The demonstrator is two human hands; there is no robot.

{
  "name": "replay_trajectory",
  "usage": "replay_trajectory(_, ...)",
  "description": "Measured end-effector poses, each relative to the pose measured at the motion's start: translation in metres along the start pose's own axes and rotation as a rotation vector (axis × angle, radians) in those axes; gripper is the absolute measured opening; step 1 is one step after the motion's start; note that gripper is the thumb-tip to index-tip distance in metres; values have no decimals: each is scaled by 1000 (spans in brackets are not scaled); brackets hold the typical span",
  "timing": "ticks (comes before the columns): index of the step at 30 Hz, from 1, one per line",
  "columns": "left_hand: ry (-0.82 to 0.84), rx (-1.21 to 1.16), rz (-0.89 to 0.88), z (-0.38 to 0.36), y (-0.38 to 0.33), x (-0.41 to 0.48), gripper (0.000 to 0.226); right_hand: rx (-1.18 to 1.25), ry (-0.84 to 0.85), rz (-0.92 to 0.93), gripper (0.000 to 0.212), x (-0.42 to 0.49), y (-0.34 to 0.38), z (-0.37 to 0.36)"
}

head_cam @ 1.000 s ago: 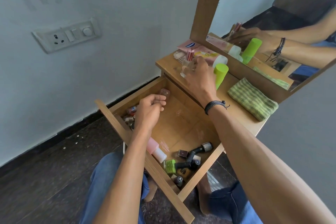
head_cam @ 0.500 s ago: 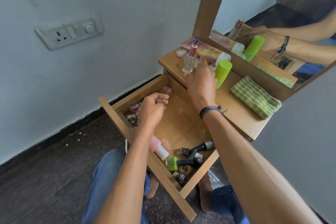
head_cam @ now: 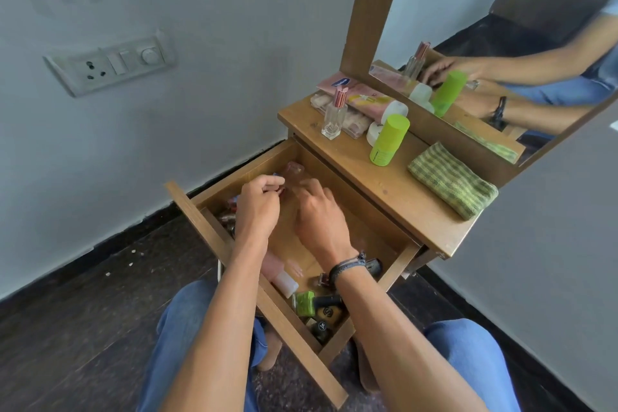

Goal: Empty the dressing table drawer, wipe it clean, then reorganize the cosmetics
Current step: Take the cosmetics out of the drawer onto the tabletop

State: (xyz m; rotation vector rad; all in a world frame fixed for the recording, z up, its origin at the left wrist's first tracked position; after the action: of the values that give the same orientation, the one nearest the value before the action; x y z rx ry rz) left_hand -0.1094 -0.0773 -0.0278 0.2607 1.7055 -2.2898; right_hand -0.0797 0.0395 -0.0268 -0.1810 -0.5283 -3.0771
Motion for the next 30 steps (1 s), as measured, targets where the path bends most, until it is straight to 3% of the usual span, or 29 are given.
replay_trajectory(4,-64,-92,5,5,0,2,47,-56,165,98,63,13,-3,-19)
replay_trajectory(13,-50,-122,26,5,2,2,44,-149,217,141,47,44,-4,-23)
replay_trajectory(24,-46,-139,-8,6,-1,1,38,-190,139,136,23,51,-6,-14)
replay_trajectory(30,-82,-214,-22,10,-4,-1,18,-18,-82,85,16,28,-11,-5)
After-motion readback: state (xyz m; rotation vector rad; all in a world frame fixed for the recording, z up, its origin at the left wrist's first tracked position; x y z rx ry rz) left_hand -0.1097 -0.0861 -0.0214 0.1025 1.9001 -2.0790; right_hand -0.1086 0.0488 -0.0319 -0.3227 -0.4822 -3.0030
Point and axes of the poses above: each hand's wrist, its own x-axis towards the middle knuckle, its own z-axis out of the back of the hand, y = z × x, the point moved 6 cm from there along x, towards the middle knuckle, and after that the axes turned 1 degree about z, right-handed, at the moved point
